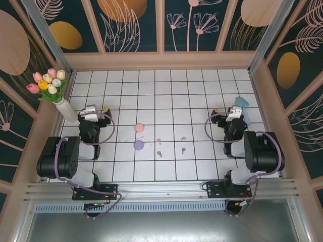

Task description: Insert the wireless bluetooth earbuds into the charging case

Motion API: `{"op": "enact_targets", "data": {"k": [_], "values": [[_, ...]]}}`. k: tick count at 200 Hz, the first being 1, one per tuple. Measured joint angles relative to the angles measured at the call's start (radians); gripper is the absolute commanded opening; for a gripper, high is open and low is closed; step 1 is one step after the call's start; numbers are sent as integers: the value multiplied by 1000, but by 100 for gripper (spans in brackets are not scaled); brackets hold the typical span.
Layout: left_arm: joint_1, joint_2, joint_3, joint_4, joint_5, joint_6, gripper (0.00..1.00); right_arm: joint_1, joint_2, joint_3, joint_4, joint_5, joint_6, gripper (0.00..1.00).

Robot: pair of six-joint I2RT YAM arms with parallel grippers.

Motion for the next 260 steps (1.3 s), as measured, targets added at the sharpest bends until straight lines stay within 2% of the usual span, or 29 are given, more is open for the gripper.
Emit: {"op": "enact_targets", "data": {"k": [260], "values": [[0, 0, 0, -14, -3, 0, 99, -21, 0, 0, 0, -33, 1, 99]]}}
